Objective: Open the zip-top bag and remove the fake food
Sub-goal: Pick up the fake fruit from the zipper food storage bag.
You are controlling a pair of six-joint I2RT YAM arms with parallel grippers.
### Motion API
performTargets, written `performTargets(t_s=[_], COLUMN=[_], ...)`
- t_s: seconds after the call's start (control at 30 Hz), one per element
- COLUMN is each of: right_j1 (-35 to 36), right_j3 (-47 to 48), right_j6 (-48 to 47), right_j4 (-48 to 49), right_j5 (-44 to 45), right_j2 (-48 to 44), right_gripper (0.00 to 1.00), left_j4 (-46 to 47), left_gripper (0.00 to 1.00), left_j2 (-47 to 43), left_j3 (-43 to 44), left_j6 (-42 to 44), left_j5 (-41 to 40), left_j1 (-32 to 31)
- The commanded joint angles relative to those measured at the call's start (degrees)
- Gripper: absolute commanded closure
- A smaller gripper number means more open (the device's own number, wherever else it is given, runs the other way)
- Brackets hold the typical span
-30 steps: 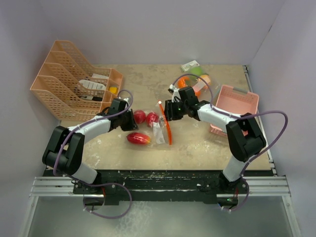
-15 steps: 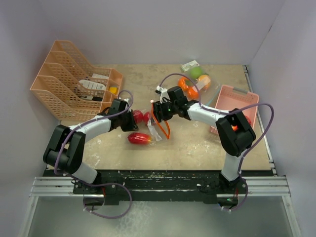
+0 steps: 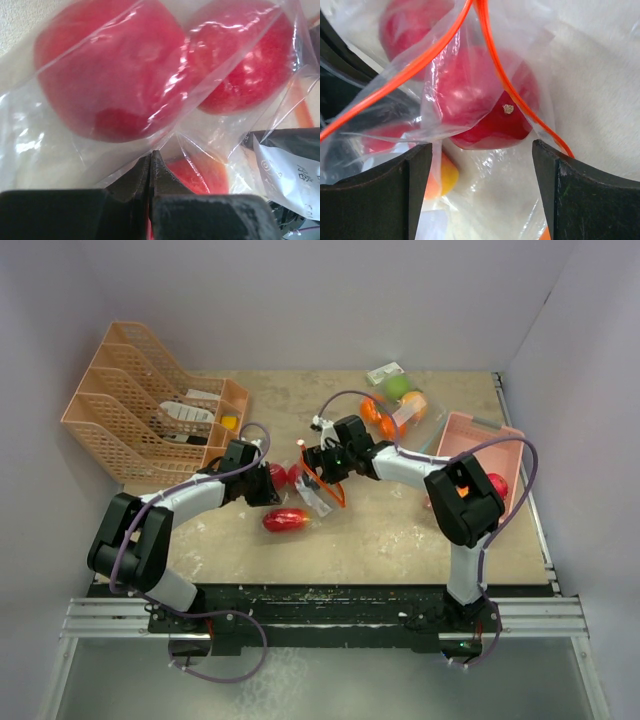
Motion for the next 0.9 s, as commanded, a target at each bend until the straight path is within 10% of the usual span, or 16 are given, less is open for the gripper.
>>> performTargets(t_s=[0.0,0.87], right_j1=[0.43,3.75], right_j3=[4.93,14.48], right_j6=[-1.44,-3.50], right_j4=[3.44,-2.80], right_j5=[1.52,2.49], right_j2=[-1.85,10.16], right_gripper=[0.16,0.16], left_j4=[1.07,0.02], left_gripper=[1.00,1.00], left_j2=[-1.21,-2.12], left_j3=[0.95,1.51], left_j6=[0.33,0.43], left_j5=[1.49,1.88], left_j1=[0.11,0.07])
